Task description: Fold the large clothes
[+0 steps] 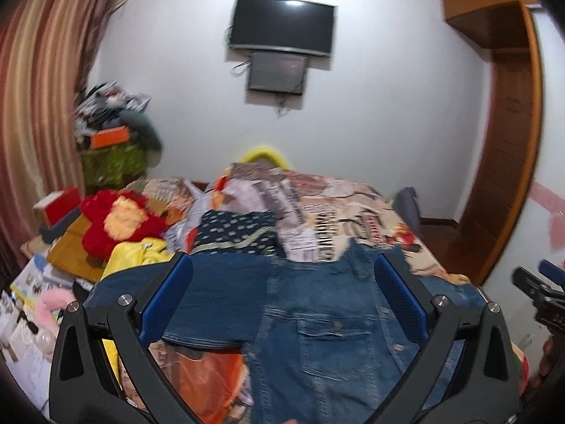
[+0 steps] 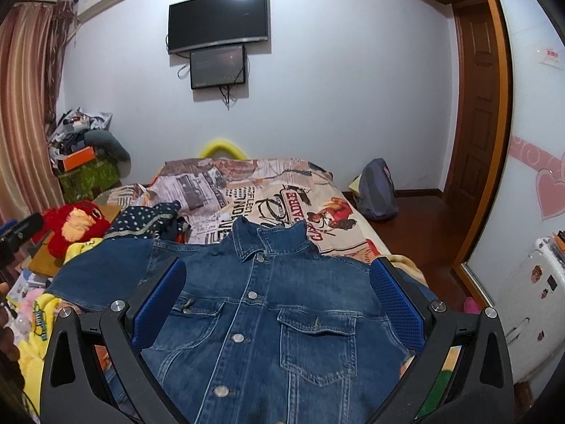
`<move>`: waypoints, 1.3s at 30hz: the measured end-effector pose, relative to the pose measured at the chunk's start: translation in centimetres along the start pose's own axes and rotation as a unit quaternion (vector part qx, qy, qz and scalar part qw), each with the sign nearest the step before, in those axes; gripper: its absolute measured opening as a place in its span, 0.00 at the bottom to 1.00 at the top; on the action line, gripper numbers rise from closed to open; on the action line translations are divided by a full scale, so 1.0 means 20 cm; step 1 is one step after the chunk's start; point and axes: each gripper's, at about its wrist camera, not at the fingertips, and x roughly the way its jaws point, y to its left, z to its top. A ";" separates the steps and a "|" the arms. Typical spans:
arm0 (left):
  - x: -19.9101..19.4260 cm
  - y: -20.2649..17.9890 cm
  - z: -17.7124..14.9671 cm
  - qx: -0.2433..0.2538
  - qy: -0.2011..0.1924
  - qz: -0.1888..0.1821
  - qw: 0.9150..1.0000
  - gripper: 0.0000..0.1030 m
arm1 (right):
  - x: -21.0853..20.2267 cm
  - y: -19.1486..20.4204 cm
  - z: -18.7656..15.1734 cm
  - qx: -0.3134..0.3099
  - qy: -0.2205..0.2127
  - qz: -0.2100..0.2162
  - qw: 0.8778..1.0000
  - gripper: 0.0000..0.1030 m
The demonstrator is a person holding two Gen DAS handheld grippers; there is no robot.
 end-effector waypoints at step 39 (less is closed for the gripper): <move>0.99 1.47 -0.58 -0.292 0.232 0.097 0.923 0.27 | 0.51 0.07 -0.06 -0.034 0.125 -0.031 0.991 1.00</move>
